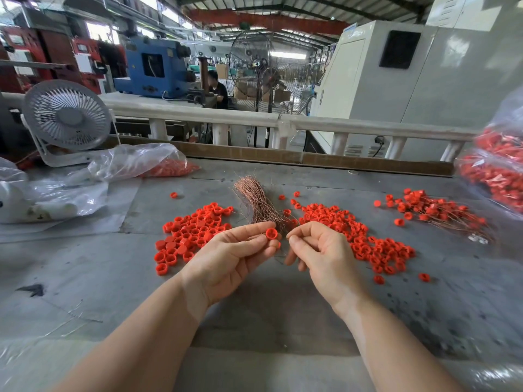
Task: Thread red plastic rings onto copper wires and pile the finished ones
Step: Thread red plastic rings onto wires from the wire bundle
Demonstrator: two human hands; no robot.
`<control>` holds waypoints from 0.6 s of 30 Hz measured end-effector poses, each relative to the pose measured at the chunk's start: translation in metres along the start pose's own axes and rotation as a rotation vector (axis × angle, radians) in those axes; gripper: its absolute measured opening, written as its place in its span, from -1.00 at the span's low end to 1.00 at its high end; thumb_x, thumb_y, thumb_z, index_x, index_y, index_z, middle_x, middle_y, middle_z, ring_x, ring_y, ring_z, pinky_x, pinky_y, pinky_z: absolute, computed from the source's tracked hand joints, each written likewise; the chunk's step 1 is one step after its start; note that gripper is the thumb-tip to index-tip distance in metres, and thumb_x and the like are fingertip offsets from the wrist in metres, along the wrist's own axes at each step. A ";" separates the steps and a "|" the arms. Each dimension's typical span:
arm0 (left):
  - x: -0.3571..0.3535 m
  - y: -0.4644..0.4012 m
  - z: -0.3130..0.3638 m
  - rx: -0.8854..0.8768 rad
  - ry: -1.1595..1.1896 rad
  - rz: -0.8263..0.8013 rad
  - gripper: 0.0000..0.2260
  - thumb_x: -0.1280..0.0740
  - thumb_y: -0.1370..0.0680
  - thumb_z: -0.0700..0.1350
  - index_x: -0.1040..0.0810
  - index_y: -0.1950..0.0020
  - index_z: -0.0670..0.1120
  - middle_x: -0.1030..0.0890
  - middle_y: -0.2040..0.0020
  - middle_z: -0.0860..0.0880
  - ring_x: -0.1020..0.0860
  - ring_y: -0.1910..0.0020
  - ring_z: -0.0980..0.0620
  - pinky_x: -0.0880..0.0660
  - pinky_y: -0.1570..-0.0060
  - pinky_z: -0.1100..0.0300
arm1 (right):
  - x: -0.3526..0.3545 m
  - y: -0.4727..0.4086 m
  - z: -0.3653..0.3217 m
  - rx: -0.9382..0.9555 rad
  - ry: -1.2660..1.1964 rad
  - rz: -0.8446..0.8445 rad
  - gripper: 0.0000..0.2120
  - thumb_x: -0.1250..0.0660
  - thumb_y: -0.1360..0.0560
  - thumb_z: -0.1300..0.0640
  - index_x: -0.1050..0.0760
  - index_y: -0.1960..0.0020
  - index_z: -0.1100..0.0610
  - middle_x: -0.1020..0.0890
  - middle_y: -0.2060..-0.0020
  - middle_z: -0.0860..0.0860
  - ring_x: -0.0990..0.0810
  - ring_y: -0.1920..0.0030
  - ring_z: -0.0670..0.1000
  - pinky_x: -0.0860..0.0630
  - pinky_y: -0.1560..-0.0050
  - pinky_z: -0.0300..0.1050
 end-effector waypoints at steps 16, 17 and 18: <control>0.000 0.000 0.000 -0.006 -0.005 0.010 -0.79 -0.30 -0.29 -0.36 -0.70 0.24 -0.18 -0.67 0.27 -0.17 -0.66 0.30 0.03 -0.59 0.30 0.30 | 0.001 0.000 -0.002 0.022 0.102 0.038 -0.79 -0.26 -0.51 0.30 -0.48 0.25 0.08 -0.58 0.53 -0.04 -0.47 0.51 -0.22 -0.35 0.38 -0.41; -0.001 0.000 0.001 -0.004 -0.002 0.011 -0.78 -0.30 -0.28 -0.36 -0.70 0.24 -0.19 -0.67 0.26 -0.18 -0.66 0.30 0.02 -0.59 0.30 0.30 | 0.001 0.000 -0.002 0.023 0.106 0.037 -0.79 -0.26 -0.51 0.30 -0.47 0.25 0.07 -0.58 0.54 -0.05 -0.47 0.51 -0.22 -0.35 0.38 -0.42; -0.001 0.001 0.002 -0.001 0.003 0.010 -0.78 -0.30 -0.27 -0.37 -0.70 0.23 -0.20 -0.67 0.25 -0.19 -0.66 0.29 0.02 -0.59 0.30 0.29 | 0.001 0.000 -0.002 0.025 0.109 0.036 -0.78 -0.26 -0.51 0.29 -0.47 0.26 0.07 -0.58 0.54 -0.05 -0.48 0.51 -0.23 -0.35 0.38 -0.42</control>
Point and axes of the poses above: each hand's wrist, its own y-axis away from the middle knuckle, its own x-axis out of the back of the hand, z = x × y, the point moved 4 cm from there along -y, towards the middle knuckle
